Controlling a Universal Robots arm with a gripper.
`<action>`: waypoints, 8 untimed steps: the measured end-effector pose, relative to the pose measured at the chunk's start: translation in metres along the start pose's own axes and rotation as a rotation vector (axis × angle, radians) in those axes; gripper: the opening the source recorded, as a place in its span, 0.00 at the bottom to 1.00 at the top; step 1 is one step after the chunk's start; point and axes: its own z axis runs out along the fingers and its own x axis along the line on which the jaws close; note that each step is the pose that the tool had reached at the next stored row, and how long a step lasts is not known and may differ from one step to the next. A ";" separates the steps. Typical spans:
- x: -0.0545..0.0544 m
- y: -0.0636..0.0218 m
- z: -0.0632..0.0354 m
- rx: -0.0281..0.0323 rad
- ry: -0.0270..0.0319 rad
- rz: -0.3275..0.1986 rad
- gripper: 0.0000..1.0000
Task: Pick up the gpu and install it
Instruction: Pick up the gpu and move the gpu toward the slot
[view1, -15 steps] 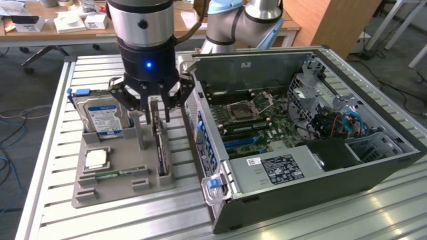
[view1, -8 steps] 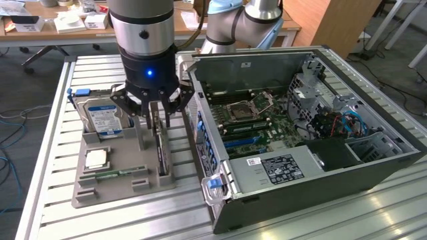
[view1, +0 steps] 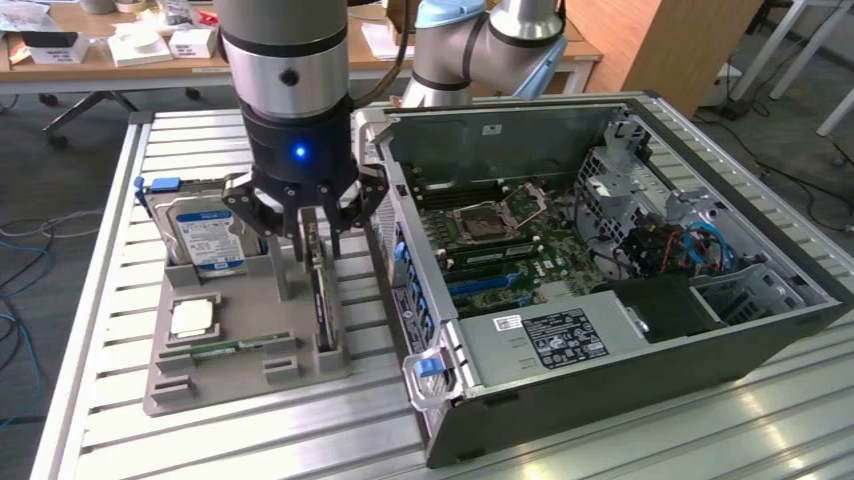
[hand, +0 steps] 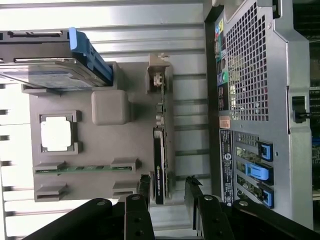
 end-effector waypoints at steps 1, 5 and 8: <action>0.000 -0.0001 0.0018 -0.0001 -0.0001 0.000 0.41; 0.000 -0.0004 0.0092 0.0002 -0.0001 0.000 0.41; 0.000 -0.0007 0.0147 0.0011 -0.0002 0.000 0.41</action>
